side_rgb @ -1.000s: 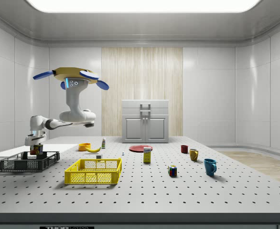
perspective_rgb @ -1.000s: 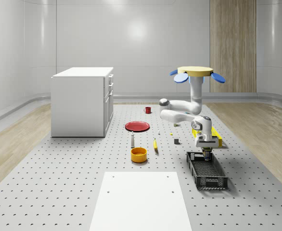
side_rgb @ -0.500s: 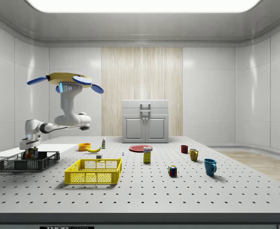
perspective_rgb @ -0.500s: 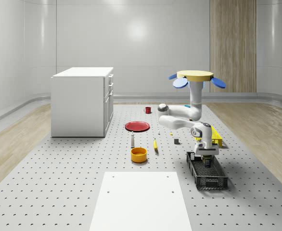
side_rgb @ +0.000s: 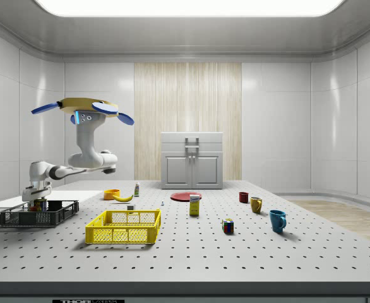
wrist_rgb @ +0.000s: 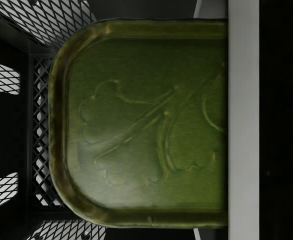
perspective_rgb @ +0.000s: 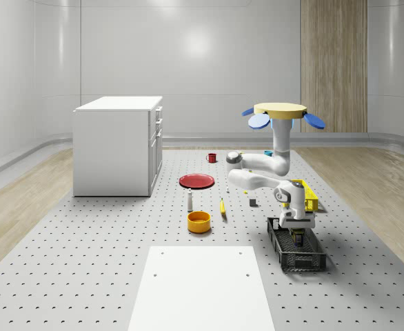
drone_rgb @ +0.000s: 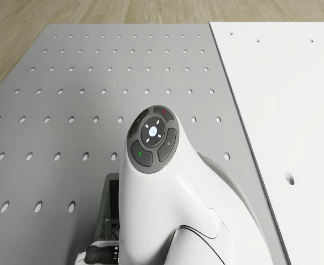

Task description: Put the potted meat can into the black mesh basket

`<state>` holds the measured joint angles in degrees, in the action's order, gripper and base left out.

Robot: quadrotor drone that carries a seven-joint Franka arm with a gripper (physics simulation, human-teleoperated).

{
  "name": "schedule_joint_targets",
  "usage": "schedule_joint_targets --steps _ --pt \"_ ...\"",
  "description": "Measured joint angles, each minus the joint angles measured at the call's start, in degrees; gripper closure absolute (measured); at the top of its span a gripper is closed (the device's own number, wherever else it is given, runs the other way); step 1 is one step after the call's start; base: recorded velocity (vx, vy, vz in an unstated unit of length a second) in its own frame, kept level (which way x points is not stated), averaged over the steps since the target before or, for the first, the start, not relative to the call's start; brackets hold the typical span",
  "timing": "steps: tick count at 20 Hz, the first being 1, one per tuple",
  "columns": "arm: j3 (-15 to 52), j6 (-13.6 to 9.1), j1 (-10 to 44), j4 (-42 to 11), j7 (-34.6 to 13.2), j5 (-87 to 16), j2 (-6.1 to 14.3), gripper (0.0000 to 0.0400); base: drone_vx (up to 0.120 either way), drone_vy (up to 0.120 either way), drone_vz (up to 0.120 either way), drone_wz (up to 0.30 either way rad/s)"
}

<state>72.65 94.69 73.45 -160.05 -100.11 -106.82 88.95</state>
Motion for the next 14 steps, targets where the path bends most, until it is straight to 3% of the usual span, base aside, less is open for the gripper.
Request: schedule_joint_targets --steps 2,4,7,14 --pt "-1.31 0.5 0.25 0.39 -0.04 -1.22 -0.05 0.0119 0.0 0.0 0.0 0.0" --pt "-2.25 0.86 0.42 0.69 0.17 -2.06 -0.14 0.0069 0.0 0.0 0.0 0.0" --pt "-2.55 0.92 0.44 0.79 0.44 -2.3 -0.26 0.0032 0.0 0.0 0.0 0.0" --pt "0.96 -0.58 -0.32 -0.28 0.75 0.98 -0.35 0.0007 0.0 0.0 0.0 0.0"
